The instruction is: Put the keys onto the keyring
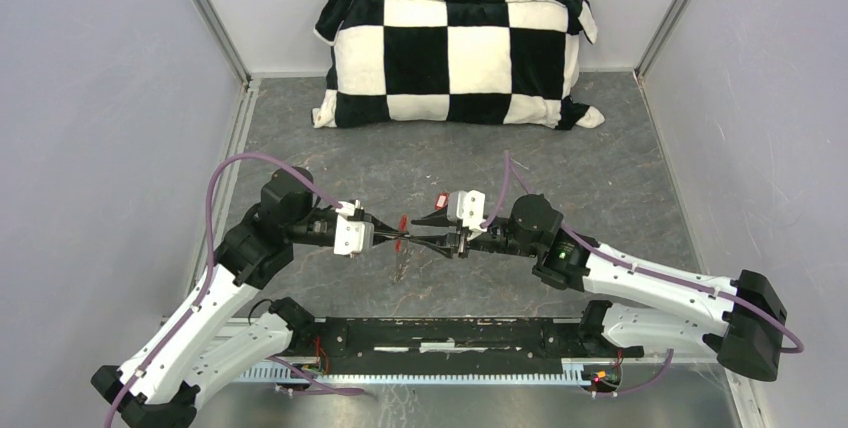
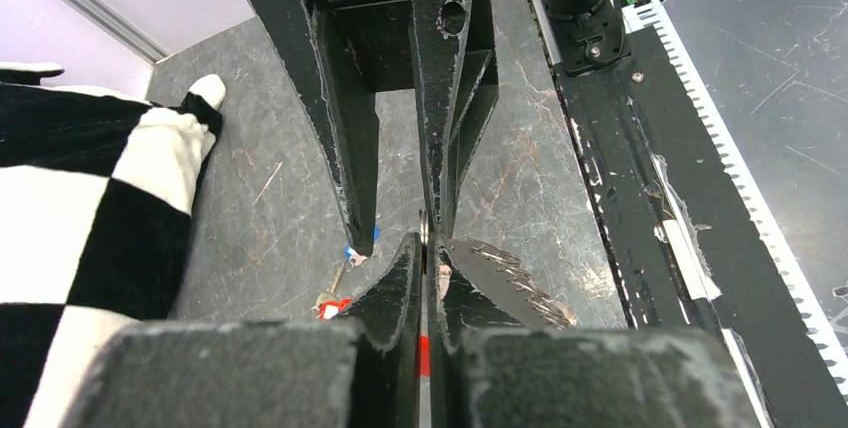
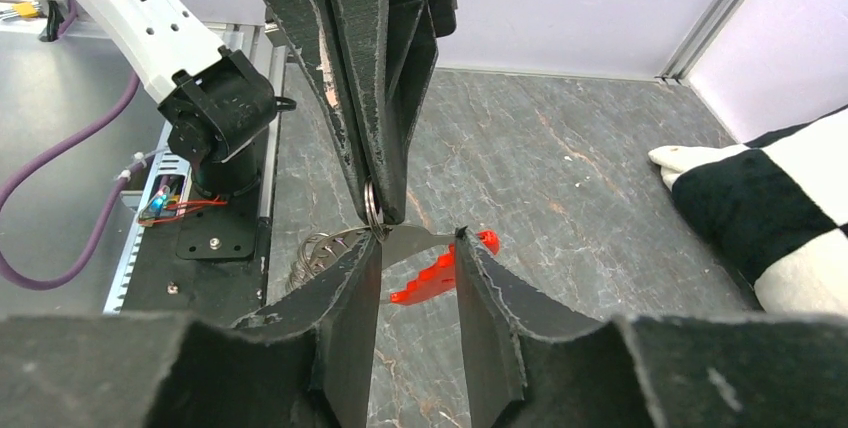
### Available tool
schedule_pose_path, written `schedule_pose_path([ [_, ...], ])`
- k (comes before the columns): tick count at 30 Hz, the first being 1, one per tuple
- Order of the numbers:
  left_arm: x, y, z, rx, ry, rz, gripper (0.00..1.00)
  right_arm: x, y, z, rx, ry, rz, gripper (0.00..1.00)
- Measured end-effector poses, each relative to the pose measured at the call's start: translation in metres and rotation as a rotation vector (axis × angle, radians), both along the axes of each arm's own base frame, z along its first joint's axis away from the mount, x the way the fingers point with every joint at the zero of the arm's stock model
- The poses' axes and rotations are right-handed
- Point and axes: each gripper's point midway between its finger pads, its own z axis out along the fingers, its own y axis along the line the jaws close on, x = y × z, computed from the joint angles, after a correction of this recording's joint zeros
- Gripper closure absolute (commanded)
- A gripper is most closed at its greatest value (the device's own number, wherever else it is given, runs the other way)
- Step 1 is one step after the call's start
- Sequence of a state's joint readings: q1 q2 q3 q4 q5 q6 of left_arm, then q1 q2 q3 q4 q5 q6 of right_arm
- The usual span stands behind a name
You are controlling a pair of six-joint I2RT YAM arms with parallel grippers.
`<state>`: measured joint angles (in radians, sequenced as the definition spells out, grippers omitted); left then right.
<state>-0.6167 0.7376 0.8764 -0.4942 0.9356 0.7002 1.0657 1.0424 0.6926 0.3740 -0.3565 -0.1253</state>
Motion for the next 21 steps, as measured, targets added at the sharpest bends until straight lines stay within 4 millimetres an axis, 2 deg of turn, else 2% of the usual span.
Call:
schedule_pose_path([
  [5,0.001,0.000,0.002,-0.008,-0.011,0.000,0.98,0.000,-0.001,0.004,0.010,-0.005,-0.012,0.68],
  [14,0.000,0.000,0.002,-0.009,-0.013,-0.001,0.98,-0.009,0.000,0.008,0.022,-0.013,0.043,0.71],
  [18,-0.001,0.000,0.001,-0.008,-0.008,-0.007,0.98,-0.014,0.001,0.007,0.020,-0.014,0.069,0.80],
  [21,-0.001,0.000,0.000,-0.007,-0.006,-0.007,0.98,-0.016,0.001,0.007,0.019,-0.015,0.080,0.93],
])
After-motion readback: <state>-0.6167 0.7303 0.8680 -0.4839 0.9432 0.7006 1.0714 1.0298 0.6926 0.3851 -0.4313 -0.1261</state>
